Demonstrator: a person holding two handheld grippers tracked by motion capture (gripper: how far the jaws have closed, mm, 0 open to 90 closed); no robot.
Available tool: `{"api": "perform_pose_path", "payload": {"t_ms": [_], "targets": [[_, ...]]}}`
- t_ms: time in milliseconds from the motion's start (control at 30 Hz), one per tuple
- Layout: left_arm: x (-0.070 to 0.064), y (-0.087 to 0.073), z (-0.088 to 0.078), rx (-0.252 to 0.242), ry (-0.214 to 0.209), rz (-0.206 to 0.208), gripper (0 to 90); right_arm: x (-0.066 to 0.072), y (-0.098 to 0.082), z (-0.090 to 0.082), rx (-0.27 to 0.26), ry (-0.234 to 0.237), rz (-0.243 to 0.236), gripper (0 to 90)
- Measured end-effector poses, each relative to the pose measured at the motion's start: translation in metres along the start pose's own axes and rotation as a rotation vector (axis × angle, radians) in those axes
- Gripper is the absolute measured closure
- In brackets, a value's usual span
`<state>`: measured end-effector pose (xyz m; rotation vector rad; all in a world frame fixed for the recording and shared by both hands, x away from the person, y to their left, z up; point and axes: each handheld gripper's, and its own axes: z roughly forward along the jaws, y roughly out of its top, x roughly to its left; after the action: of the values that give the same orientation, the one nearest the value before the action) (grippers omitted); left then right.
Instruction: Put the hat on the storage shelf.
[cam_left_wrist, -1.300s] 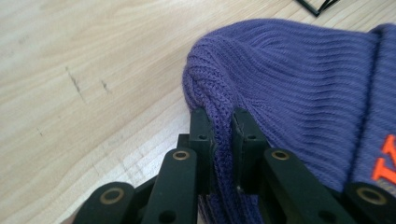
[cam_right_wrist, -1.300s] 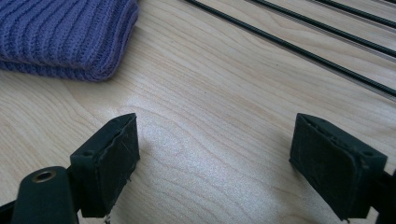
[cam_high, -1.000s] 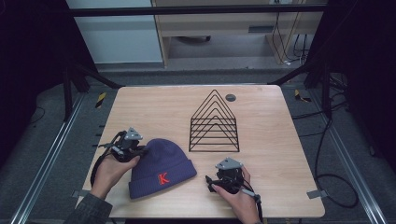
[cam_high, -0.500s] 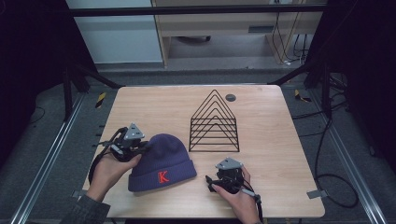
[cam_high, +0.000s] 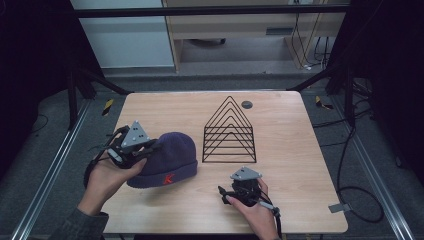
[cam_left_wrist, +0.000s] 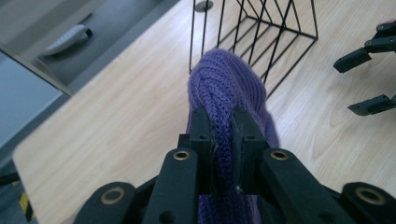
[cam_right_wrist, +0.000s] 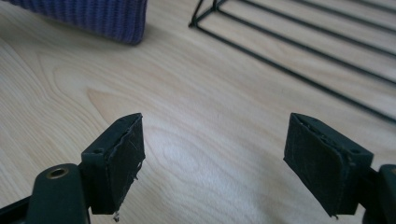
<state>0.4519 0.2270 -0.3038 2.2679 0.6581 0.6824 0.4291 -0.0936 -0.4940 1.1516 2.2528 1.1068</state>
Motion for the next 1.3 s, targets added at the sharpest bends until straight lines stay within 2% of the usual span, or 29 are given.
{"api": "perform_pose_path", "payload": {"t_ms": [267, 300, 333, 400, 700, 967, 1133, 1267, 1300], "targets": [[0.016, 0.018, -0.023, -0.05, 0.024, 0.028, 80.9, 0.008, 0.032, -0.015, -0.077, 0.033, -0.055, 20.0], [0.019, 0.024, -0.031, -0.074, 0.034, 0.03, 80.9, 0.009, 0.037, -0.017, -0.083, 0.034, -0.061, 20.1], [0.019, 0.024, -0.031, -0.074, 0.034, 0.03, 80.9, 0.01, 0.042, -0.018, -0.088, 0.038, -0.065, 20.2], [0.024, 0.033, -0.041, -0.103, 0.043, 0.041, 80.8, 0.012, 0.052, -0.022, -0.103, 0.043, -0.076, 21.4], [0.025, 0.054, -0.063, -0.183, 0.057, 0.076, 80.8, 0.022, 0.1, -0.038, -0.165, 0.065, -0.153, 24.6], [0.025, 0.065, -0.079, -0.221, 0.048, 0.096, 80.8, 0.029, 0.128, -0.038, -0.176, 0.112, -0.188, 26.0], [0.027, 0.068, -0.083, -0.246, 0.033, 0.094, 80.7, 0.03, 0.138, -0.034, -0.172, 0.142, -0.202, 25.2], [0.03, 0.07, -0.085, -0.275, 0.008, 0.082, 80.7, 0.024, 0.153, -0.028, -0.164, 0.206, -0.206, 26.6], [0.031, 0.071, -0.085, -0.277, 0.005, 0.083, 80.7, 0.024, 0.153, -0.028, -0.164, 0.206, -0.206, 26.6]]}}
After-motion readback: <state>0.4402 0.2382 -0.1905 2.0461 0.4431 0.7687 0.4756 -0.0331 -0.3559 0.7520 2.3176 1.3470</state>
